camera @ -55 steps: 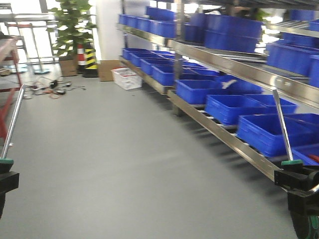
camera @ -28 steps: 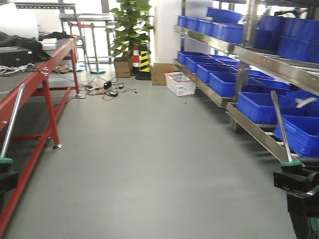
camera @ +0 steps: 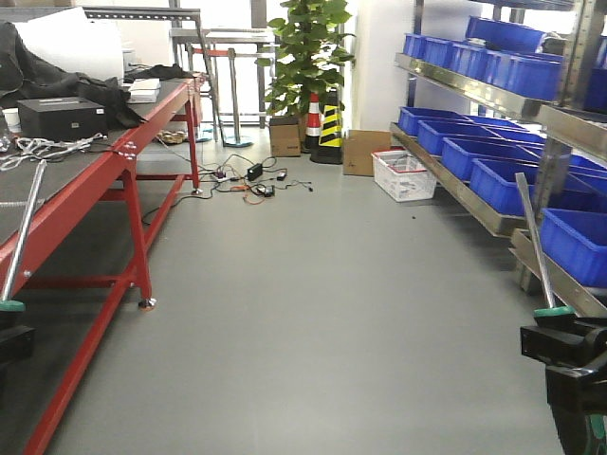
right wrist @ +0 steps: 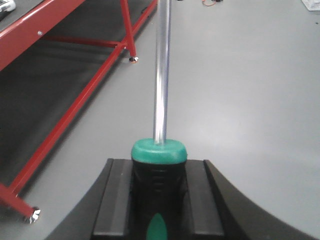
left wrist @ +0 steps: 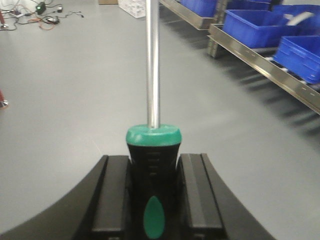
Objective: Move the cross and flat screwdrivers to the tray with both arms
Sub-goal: 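Carry both screwdrivers upright while driving through the warehouse aisle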
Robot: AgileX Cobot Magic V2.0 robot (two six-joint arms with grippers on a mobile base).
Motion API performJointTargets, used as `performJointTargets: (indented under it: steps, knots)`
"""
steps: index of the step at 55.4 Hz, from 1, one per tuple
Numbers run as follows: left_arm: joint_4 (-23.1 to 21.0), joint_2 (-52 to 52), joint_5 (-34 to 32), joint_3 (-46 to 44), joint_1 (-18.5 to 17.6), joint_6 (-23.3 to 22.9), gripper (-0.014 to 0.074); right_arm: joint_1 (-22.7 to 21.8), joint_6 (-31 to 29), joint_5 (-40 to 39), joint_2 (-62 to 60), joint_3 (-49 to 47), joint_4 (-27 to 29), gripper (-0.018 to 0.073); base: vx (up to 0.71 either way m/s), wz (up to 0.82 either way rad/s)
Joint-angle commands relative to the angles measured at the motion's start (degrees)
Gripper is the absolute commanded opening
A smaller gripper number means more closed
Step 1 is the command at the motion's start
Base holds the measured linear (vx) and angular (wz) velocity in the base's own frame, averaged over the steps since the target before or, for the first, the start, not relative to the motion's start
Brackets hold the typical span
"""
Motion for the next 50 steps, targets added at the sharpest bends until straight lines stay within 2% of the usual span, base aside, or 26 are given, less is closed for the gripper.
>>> performJointTargets:
  steps: [1, 25, 50]
  knots:
    - [-1.2, -0.6, -5.0, -1.8, -0.2, -0.6, -0.0003, 0.1, -0.2, -4.8, -0.7, -1.9, 0.5, -0.0008, 0.54, 0.14]
    - [-1.2, -0.6, -5.0, -1.8, -0.2, -0.6, -0.0003, 0.1, -0.2, -4.8, -0.7, -1.9, 0.5, -0.0008, 0.52, -0.05]
    - [-1.2, -0.6, -5.0, -1.8, -0.2, -0.6, -0.0003, 0.1, -0.2, -4.8, -0.7, -1.9, 0.5, -0.0008, 0.46, -0.57]
